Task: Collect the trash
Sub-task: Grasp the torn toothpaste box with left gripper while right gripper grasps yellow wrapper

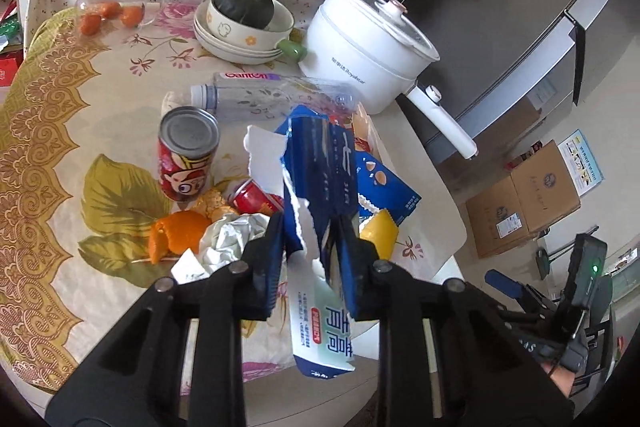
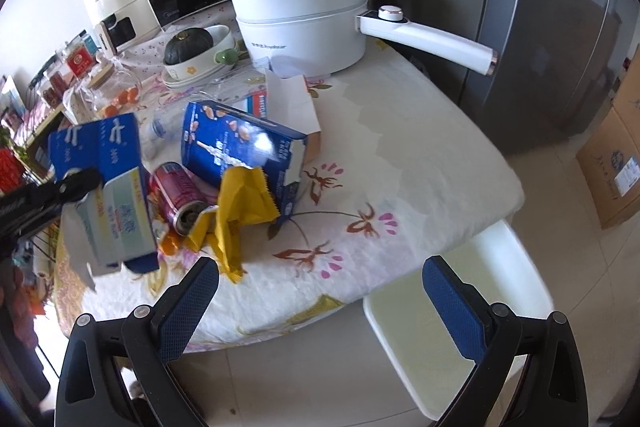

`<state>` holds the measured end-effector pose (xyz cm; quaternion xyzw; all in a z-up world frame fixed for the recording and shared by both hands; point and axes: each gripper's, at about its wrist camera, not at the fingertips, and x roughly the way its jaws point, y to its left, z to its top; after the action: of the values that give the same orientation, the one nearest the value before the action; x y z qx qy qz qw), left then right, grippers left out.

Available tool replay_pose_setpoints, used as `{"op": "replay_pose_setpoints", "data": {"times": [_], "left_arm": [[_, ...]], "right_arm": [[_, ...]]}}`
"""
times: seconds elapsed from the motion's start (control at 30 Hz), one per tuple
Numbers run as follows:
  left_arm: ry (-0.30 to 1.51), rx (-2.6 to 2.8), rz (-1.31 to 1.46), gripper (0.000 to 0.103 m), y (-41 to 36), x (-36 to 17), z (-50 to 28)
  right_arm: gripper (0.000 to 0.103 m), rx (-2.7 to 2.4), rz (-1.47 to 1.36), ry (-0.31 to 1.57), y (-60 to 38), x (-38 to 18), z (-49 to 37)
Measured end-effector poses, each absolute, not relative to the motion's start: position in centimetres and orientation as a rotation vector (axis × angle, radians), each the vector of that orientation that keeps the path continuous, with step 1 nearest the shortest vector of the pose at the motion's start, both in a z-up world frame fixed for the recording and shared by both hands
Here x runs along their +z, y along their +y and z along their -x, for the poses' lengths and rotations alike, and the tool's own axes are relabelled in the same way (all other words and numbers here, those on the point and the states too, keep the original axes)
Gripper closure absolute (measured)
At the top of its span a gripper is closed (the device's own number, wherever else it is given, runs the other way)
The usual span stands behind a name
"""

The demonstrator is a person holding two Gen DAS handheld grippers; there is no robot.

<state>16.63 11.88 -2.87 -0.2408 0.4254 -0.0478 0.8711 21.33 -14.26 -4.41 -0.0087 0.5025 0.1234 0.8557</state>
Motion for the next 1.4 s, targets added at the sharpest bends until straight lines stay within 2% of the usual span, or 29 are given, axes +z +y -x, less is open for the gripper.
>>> {"op": "replay_pose_setpoints", "data": {"times": [0.33, 0.6, 0.77, 0.87, 1.4], "left_arm": [[0.843, -0.07, 0.499, 0.076, 15.4, -2.7, -13.1], [0.854, -0.067, 0.463, 0.076, 16.2, -3.0, -12.1], [0.86, -0.073, 0.448, 0.075, 15.9, -3.1, -12.0], [0.859, -0.078, 0.441, 0.075, 15.5, -3.0, -12.0], [0.872, -0.144, 0.395, 0.075, 11.1, -2.8, -13.2]], "right_arm": [[0.024, 0.343, -0.088, 1.158, -9.3, -9.0, -23.8], [0.058, 0.384, -0.193, 1.183, -7.5, -12.2, -25.3], [0.091, 0.403, -0.164, 1.171, -6.6, -12.8, -25.2], [0.094, 0.386, -0.136, 1.147, -6.5, -12.2, -24.8], [0.097, 0.364, -0.11, 1.063, -11.9, -7.9, -22.6]]}}
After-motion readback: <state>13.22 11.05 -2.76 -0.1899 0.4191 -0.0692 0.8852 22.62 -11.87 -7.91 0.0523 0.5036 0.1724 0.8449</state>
